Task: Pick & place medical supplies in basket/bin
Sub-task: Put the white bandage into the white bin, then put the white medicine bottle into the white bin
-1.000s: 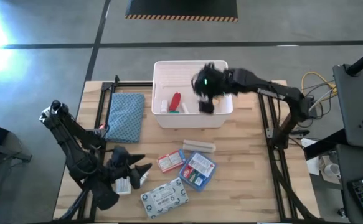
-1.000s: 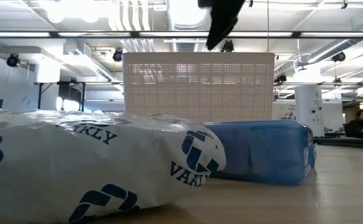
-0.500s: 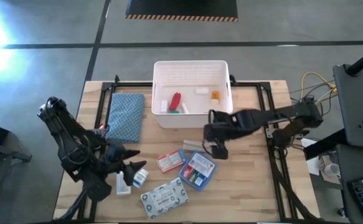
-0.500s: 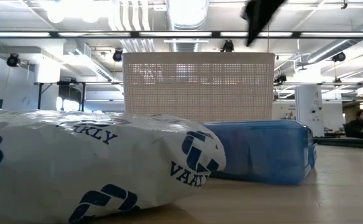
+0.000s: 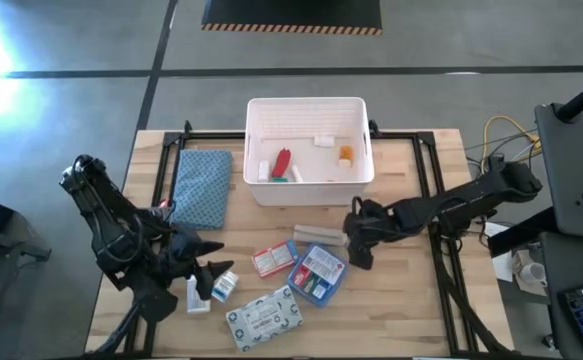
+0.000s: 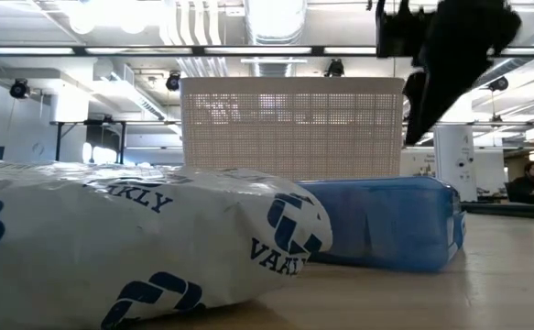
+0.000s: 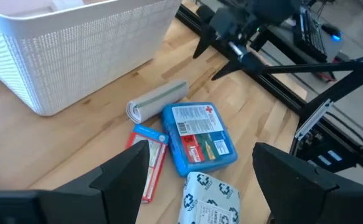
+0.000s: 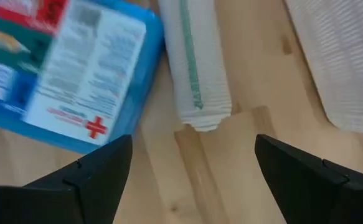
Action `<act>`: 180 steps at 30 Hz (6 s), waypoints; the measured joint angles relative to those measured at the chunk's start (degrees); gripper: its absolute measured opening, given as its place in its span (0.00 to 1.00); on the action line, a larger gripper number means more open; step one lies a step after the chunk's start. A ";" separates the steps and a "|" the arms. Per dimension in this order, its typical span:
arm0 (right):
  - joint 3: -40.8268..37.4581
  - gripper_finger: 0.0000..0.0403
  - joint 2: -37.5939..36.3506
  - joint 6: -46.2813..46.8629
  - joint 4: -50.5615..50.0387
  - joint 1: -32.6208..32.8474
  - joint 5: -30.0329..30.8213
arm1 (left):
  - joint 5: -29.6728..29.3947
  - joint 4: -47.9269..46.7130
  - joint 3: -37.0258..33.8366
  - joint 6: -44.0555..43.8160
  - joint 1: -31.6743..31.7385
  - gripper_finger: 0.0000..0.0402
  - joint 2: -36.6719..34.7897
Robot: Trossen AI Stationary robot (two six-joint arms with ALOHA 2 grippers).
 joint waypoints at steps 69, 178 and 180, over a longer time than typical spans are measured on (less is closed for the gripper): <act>2.88 0.23 10.16 2.89 18.25 -0.29 6.87 | 2.99 -0.10 -2.54 -4.52 1.86 0.66 0.07; 26.73 0.86 1.89 15.51 -17.40 -14.86 23.50 | 50.34 14.20 -35.57 -41.26 1.68 0.81 8.59; 26.67 0.86 1.89 15.48 -17.41 -14.86 23.50 | 50.33 14.74 -35.23 -41.25 1.67 0.77 8.50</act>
